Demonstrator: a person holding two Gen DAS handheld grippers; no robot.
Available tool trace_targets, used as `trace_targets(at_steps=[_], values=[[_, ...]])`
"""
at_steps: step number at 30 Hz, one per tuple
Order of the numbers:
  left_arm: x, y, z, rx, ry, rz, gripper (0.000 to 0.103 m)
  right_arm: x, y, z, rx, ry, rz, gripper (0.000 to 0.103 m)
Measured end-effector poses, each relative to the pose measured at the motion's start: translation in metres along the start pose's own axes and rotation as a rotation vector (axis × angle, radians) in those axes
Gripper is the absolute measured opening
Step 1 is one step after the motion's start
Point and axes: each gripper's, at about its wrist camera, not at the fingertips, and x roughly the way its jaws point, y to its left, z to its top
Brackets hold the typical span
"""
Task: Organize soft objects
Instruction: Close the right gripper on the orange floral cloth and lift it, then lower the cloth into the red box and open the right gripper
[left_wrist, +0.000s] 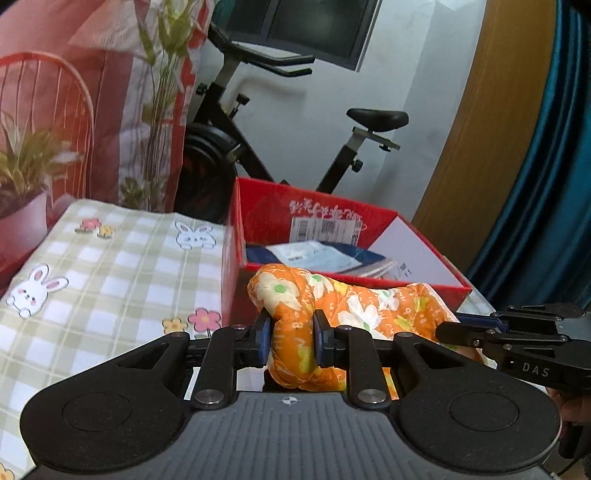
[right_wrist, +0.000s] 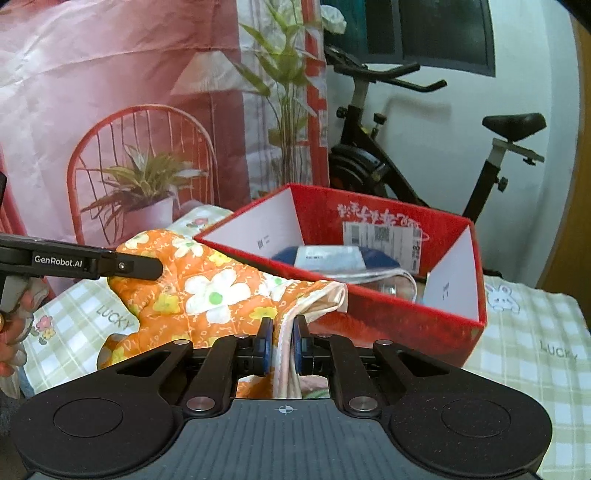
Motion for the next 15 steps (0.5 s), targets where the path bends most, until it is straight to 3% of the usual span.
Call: trace_targets(at_steps=[7,15], values=[[0.002,0.005,-0.01,-0.022,0.036,-0.001,0.024,0.006,0.004,-0.007,0.008,0.024,0.014,0.01],[-0.004,0.004,0.011,0.004,-0.022,-0.009,0.024,0.002,0.004,0.007,-0.013,-0.021,0.02,0.01]])
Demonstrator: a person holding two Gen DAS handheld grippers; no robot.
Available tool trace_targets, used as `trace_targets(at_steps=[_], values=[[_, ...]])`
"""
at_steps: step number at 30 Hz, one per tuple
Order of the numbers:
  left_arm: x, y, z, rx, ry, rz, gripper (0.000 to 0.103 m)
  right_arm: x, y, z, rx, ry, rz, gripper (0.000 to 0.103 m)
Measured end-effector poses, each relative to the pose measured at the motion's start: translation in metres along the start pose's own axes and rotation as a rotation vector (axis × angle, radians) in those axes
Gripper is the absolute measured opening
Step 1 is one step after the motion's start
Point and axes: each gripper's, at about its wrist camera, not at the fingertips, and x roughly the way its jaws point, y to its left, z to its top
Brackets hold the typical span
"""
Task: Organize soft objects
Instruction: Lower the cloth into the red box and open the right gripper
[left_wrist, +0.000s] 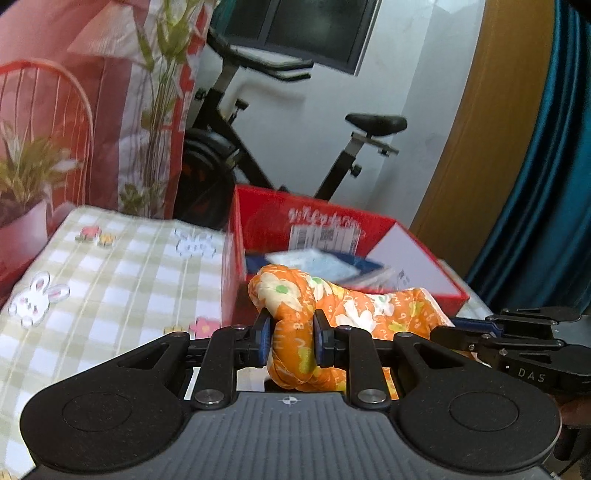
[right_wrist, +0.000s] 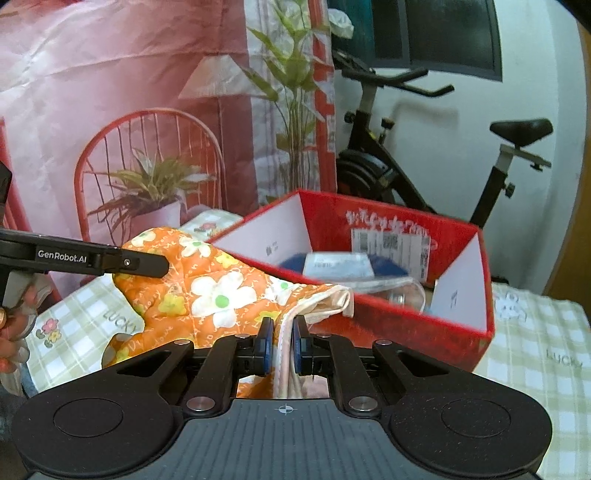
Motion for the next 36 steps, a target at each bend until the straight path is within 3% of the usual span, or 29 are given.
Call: trace_targets(at_steps=[6,13,17,24,26,28,31,36], values=[[0.004,-0.006,0.033,0.035,-0.078,-0.011,0.024,-0.004,-0.012,0.031,-0.026,-0.059,-0.001,0.01],[0.037,-0.014,0.064,0.072,-0.125,0.006,0.024,0.013,-0.035,0.064,-0.079,-0.095,-0.046,0.009],[0.068,-0.016,0.077,0.094,-0.113,0.022,0.024,0.035,-0.051,0.077,-0.097,-0.095,-0.09,0.009],[0.123,-0.016,0.087,0.134,-0.032,0.04,0.025,0.086,-0.084,0.079,-0.021,-0.057,-0.13,0.008],[0.135,-0.014,0.086,0.151,-0.006,0.053,0.029,0.099,-0.091,0.074,-0.005,-0.032,-0.147,0.008],[0.143,-0.012,0.085,0.156,0.015,0.061,0.041,0.11,-0.097,0.068,0.013,-0.006,-0.162,0.008],[0.151,-0.006,0.082,0.155,0.033,0.083,0.052,0.122,-0.105,0.061,0.032,0.032,-0.194,0.008],[0.156,0.0,0.077,0.148,0.061,0.077,0.055,0.133,-0.113,0.051,0.068,0.08,-0.228,0.008]])
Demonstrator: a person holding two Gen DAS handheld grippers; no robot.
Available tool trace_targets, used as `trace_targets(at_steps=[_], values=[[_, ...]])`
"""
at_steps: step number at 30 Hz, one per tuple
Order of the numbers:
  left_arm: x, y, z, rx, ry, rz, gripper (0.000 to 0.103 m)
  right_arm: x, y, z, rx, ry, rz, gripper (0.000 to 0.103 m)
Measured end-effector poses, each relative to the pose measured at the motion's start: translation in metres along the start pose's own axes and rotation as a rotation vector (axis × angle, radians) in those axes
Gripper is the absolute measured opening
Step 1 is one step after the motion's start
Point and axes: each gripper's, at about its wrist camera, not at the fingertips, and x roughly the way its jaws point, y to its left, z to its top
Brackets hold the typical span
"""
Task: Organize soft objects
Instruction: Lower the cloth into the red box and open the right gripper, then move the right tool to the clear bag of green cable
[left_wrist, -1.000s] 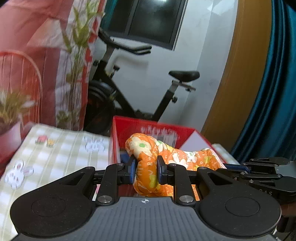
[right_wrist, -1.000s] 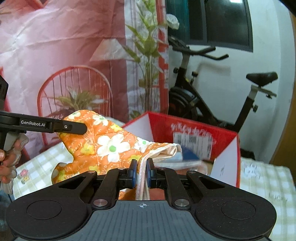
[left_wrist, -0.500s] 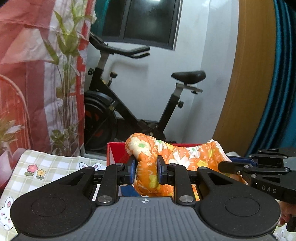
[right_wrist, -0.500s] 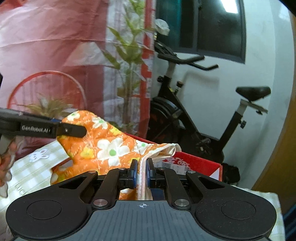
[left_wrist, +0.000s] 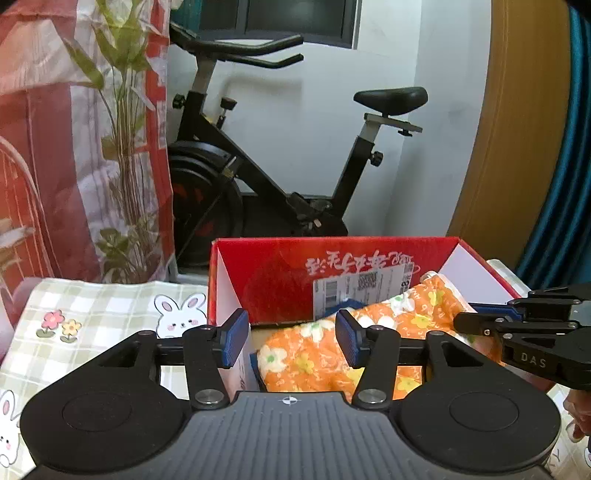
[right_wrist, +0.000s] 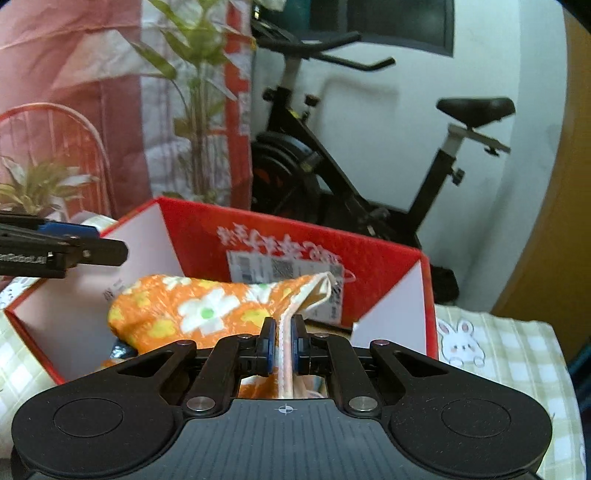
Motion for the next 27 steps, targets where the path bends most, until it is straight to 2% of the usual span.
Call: trace_targets(at_steps=[8,12,15,19,27], values=[[0.002,0.001,-0.004,-0.012,0.019,-0.022,0.055,0.017,0.021,0.002,0.007,0.057,0.041,0.008],[-0.003,0.002,-0.004,-0.015,0.021,-0.023,0.055,0.019,0.028,0.003,-0.013,0.068,0.022,0.009],[-0.01,0.002,-0.004,-0.015,0.02,-0.021,0.055,0.014,0.031,0.003,-0.044,0.068,-0.015,0.025],[-0.02,-0.004,-0.006,-0.016,0.028,-0.03,0.056,-0.003,0.027,0.001,-0.06,0.053,-0.016,0.047],[-0.052,-0.019,-0.022,-0.027,0.049,-0.062,0.059,-0.06,0.024,-0.008,-0.079,0.019,0.048,0.054]])
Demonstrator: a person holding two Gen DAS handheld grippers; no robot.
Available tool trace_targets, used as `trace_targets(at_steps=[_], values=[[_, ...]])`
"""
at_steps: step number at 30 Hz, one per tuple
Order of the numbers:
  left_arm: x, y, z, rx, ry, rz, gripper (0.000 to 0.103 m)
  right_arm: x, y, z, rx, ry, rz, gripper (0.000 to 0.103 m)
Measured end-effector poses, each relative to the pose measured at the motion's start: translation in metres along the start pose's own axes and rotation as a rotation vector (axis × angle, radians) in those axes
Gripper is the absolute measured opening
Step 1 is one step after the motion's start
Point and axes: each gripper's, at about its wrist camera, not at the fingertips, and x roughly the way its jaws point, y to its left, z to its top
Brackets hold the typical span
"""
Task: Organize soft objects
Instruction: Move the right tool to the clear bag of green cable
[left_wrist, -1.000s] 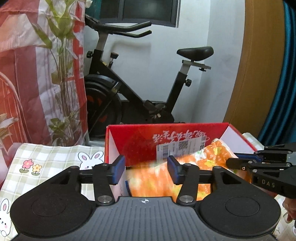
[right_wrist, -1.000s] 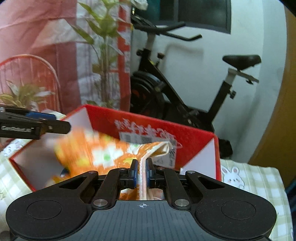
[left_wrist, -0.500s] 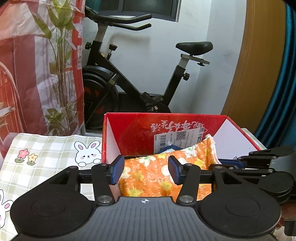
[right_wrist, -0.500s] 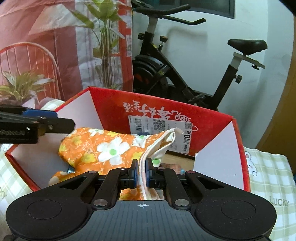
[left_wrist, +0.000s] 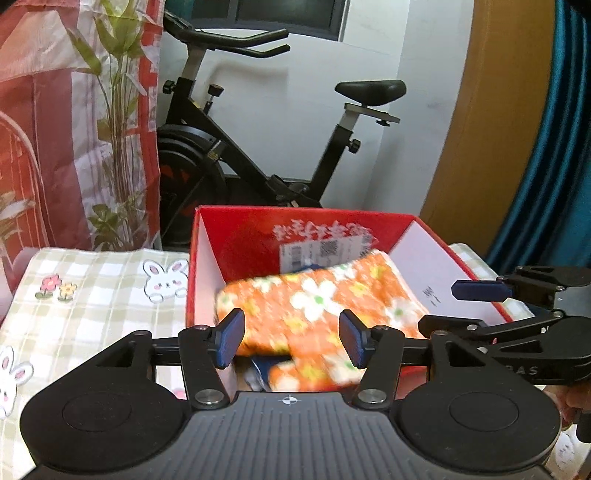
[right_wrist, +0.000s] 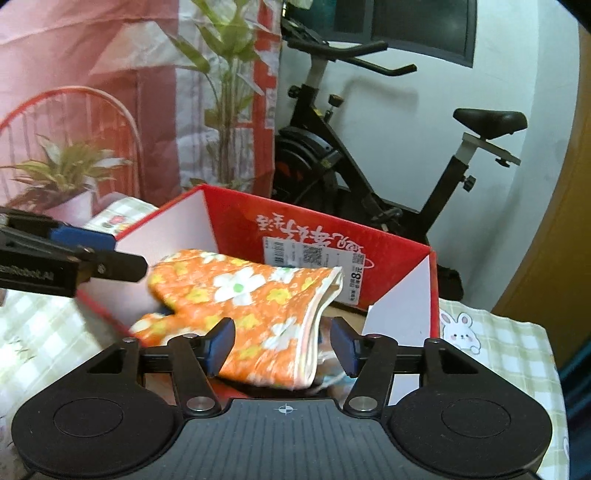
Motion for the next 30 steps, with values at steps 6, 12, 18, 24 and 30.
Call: trace_targets(at_steps=[6,12,18,24,30], values=[[-0.019,-0.015,-0.024,0.003,0.005,-0.017,0.06,-0.038,0.006,-0.024,-0.009,0.001,0.064,0.055],[-0.028,-0.027,-0.037,0.023,0.005,-0.018,0.061,-0.058,0.008,-0.058,0.015,0.022,0.09,0.055],[-0.033,-0.036,-0.053,0.018,0.025,-0.037,0.06,-0.058,0.005,-0.091,0.049,0.09,0.088,0.053],[-0.025,-0.047,-0.076,-0.003,0.103,-0.117,0.058,-0.057,0.001,-0.116,0.102,0.162,0.104,0.053],[-0.017,-0.047,-0.092,-0.048,0.167,-0.195,0.051,-0.053,0.002,-0.134,0.207,0.202,0.148,0.054]])
